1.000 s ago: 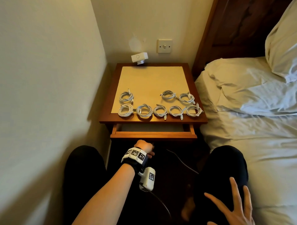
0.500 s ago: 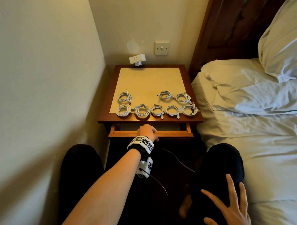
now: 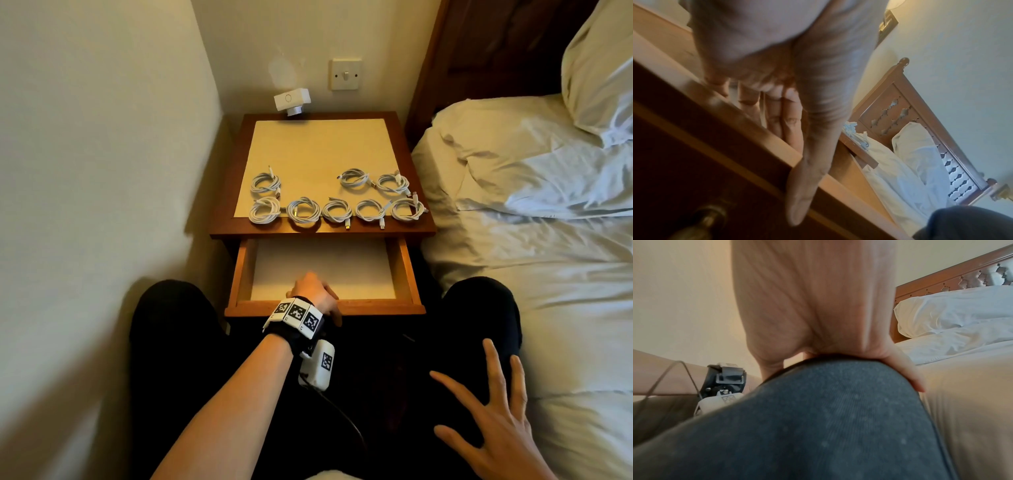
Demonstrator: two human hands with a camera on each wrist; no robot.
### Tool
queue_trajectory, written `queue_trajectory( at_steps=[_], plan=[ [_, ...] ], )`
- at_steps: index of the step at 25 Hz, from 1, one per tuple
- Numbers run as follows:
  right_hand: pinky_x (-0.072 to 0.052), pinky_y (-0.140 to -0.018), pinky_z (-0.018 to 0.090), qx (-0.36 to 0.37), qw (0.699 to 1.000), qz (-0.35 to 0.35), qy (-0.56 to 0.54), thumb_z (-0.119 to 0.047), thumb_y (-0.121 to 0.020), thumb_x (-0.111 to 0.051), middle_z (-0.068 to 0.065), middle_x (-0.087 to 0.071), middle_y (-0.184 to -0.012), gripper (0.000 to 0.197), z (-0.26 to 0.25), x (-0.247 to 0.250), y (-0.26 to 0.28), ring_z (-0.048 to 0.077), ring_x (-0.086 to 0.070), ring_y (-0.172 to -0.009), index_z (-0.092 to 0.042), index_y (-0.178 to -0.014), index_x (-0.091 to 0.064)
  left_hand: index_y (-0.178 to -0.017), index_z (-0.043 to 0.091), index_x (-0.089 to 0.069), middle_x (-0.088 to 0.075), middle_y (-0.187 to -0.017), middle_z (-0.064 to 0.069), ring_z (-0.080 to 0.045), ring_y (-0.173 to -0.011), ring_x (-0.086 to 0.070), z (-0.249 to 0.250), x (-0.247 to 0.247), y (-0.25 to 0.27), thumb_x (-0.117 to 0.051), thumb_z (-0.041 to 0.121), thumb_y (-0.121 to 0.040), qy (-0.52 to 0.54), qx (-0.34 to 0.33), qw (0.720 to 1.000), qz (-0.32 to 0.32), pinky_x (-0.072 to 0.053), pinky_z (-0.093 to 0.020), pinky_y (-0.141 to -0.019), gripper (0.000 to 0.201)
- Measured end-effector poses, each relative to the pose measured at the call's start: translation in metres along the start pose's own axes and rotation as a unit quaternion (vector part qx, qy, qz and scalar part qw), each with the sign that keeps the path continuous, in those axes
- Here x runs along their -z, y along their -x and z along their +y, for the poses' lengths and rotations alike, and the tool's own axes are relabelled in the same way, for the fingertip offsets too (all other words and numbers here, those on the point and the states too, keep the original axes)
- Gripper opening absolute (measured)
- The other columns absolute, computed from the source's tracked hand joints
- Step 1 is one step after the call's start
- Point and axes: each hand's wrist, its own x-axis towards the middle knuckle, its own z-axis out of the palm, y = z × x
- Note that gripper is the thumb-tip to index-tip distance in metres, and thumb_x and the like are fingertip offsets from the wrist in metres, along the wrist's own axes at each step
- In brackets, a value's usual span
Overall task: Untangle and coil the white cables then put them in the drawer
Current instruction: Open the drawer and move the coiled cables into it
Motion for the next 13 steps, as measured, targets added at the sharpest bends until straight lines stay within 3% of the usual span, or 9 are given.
queue_trajectory(
  at_steps=[3,6,10,13],
  plan=[
    [-0.027,-0.095,0.077,0.000,1.000,0.006,-0.030,-0.099,-0.061,-0.025,-0.016,0.024,-0.159,0.071,0.000,0.000,0.003,0.012,0.038,-0.140,-0.079,-0.128,-0.012,-0.076,0.018,-0.077,-0.070,-0.085,0.003,-0.019,-0.089,-0.065,-0.011,-0.011,0.016,-0.089,0.011,-0.054,-0.001,-0.004,1.000,-0.007,-0.056,-0.038,-0.086,0.026],
    [-0.026,-0.095,0.078,-0.005,0.999,0.004,-0.041,-0.099,-0.060,-0.024,-0.019,0.027,-0.157,0.071,0.000,0.002,0.004,0.011,0.040,-0.138,-0.080,-0.127,-0.012,-0.071,0.018,-0.076,-0.070,-0.083,0.003,-0.021,-0.090,-0.064,-0.020,-0.020,0.026,-0.085,0.008,-0.059,-0.011,-0.002,1.000,-0.007,-0.053,-0.042,-0.091,0.018],
    [-0.025,-0.096,0.078,-0.001,0.999,-0.003,-0.050,-0.099,-0.060,-0.025,-0.018,0.027,-0.157,0.071,-0.002,0.002,0.006,0.010,0.039,-0.138,-0.081,-0.126,-0.012,-0.077,0.018,-0.075,-0.069,-0.086,0.003,-0.021,-0.092,-0.062,-0.029,-0.029,0.037,-0.081,0.008,-0.065,-0.045,0.003,0.999,-0.015,-0.050,-0.043,-0.093,0.017],
    [-0.024,-0.098,0.077,0.006,0.999,0.010,-0.041,-0.100,-0.060,-0.026,-0.018,0.025,-0.158,0.071,-0.004,0.000,0.005,0.011,0.037,-0.140,-0.081,-0.127,-0.012,-0.088,0.014,-0.075,-0.070,-0.092,-0.001,-0.021,-0.089,-0.064,-0.020,-0.018,0.039,-0.086,0.012,-0.062,-0.064,0.002,0.995,-0.078,-0.055,-0.039,-0.086,0.028]
  ],
)
